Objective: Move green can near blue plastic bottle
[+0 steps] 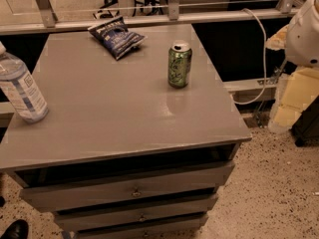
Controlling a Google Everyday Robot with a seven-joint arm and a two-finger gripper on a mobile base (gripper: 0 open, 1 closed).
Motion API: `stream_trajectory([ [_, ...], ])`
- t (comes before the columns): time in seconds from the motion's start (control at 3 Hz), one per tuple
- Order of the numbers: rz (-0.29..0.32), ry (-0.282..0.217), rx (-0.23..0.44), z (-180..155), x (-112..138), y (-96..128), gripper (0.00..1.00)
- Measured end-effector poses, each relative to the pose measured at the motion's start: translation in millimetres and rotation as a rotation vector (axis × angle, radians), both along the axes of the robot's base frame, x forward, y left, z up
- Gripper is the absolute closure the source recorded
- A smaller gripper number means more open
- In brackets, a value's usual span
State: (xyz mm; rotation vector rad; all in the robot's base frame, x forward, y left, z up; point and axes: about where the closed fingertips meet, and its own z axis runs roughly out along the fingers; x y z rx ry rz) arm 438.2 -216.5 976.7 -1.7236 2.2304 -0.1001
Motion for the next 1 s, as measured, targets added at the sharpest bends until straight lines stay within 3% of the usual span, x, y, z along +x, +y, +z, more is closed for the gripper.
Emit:
stream_trajectory([
  [0.33,0.000,0.000,0.000,0.0,0.0,0.0,0.00],
  [0.67,0.000,-0.016,0.057,-3.6,10.7,1.0,0.00],
  [1.0,0.012,-0.080,0.162,-6.1,47.0,3.5,0.00],
])
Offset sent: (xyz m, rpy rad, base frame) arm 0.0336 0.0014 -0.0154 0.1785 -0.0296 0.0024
